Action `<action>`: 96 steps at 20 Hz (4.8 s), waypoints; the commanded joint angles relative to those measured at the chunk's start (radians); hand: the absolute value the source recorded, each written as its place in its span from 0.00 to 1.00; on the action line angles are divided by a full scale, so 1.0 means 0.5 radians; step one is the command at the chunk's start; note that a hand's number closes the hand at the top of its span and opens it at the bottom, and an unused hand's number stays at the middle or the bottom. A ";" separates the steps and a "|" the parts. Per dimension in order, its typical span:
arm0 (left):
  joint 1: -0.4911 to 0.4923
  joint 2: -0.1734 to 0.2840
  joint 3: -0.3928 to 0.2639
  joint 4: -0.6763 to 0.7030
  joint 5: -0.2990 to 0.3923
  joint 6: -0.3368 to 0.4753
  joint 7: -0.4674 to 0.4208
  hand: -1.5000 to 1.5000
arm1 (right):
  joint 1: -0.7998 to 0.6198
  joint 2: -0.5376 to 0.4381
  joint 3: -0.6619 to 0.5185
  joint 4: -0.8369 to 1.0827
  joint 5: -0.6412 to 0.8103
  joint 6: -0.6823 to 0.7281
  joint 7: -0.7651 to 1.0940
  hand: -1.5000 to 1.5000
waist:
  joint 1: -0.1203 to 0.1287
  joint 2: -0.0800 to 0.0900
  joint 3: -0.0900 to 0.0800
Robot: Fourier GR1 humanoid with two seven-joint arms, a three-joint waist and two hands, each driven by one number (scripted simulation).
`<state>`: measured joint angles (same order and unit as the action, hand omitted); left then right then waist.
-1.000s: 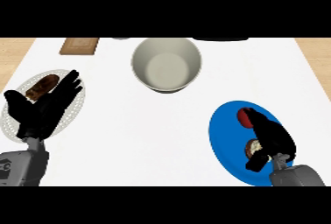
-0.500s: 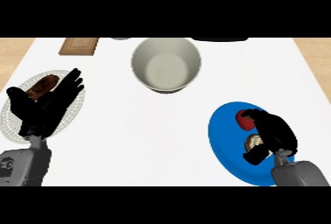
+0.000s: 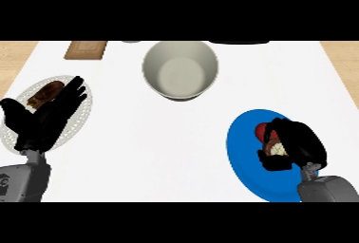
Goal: Pick the cupcake from the plate and place it in the bowl
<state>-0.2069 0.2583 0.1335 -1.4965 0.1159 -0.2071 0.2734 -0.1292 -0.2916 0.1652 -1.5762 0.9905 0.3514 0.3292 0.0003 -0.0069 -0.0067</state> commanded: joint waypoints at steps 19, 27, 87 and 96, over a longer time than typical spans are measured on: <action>-0.085 -0.011 0.044 0.002 0.015 -0.008 0.110 0.50 | -0.602 -0.470 -0.500 -0.283 -0.444 0.648 -0.422 1.00 | -0.015 0.007 0.011; -0.028 -0.046 0.002 -0.087 -0.035 0.011 0.122 0.50 | -1.018 -0.370 -0.590 -0.479 -0.644 1.015 -0.061 1.00 | 0.009 0.011 0.012; -0.226 -0.163 -0.116 -0.001 -0.098 -0.027 0.059 0.50 | -2.443 0.481 -1.109 2.588 -0.726 -1.067 -0.717 0.00 | 0.247 0.120 0.013; -0.221 -0.136 -0.066 0.069 -0.092 -0.025 0.036 0.50 | -2.414 0.344 -1.225 2.610 -0.764 -1.437 -0.854 0.00 | 0.179 0.098 0.013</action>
<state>-0.3141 0.2005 0.0956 -1.4751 0.0707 -0.2336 0.2915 -1.3473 -0.0758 -0.4235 -0.2744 0.6187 -0.3157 -0.0589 0.1078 0.0473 -0.0004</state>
